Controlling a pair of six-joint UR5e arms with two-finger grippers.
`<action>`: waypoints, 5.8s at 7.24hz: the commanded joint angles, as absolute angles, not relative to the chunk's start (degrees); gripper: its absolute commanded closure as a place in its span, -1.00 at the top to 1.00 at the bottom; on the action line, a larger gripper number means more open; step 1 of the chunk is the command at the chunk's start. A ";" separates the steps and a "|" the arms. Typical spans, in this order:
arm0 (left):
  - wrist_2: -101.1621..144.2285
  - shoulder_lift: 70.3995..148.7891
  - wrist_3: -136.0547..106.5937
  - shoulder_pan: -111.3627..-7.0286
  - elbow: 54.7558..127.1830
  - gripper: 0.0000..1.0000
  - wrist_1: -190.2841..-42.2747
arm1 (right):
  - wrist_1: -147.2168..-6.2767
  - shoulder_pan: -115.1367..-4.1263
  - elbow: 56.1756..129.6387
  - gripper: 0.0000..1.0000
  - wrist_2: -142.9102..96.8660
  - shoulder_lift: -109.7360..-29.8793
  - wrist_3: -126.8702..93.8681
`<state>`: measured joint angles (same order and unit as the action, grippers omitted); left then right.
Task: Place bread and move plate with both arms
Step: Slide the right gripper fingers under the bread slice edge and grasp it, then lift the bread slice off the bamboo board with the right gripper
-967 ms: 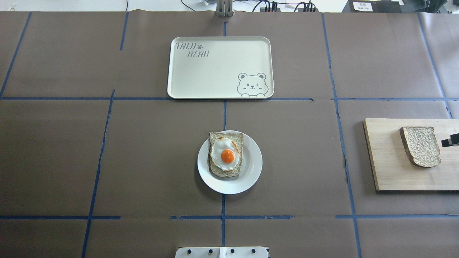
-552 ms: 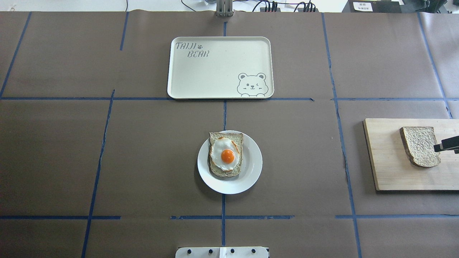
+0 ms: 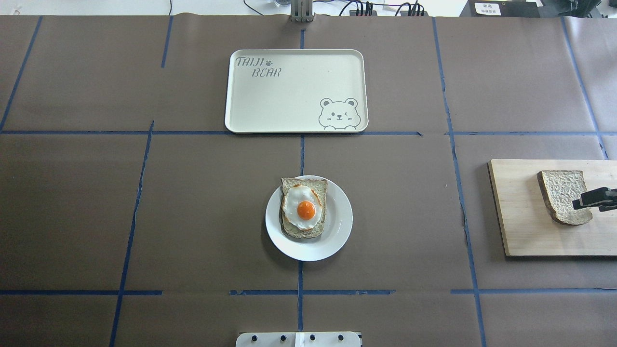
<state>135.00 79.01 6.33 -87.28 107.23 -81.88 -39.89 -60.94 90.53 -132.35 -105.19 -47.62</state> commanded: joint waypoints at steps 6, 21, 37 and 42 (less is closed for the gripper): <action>134.83 79.01 6.42 -87.28 107.23 1.00 -81.83 | -39.90 -59.68 89.38 -0.11 -131.57 -104.59 -50.09; 134.82 79.37 6.42 -87.28 107.23 1.00 -81.91 | -39.64 -60.12 96.15 -0.10 -131.85 -106.43 -53.44; 134.74 79.37 6.42 -87.28 107.31 1.00 -81.83 | -39.55 -57.39 91.32 -0.13 -130.25 -103.45 -54.23; 134.74 79.37 6.42 -87.28 107.31 1.00 -81.91 | -39.55 -57.57 91.67 -1.00 -130.78 -103.54 -54.05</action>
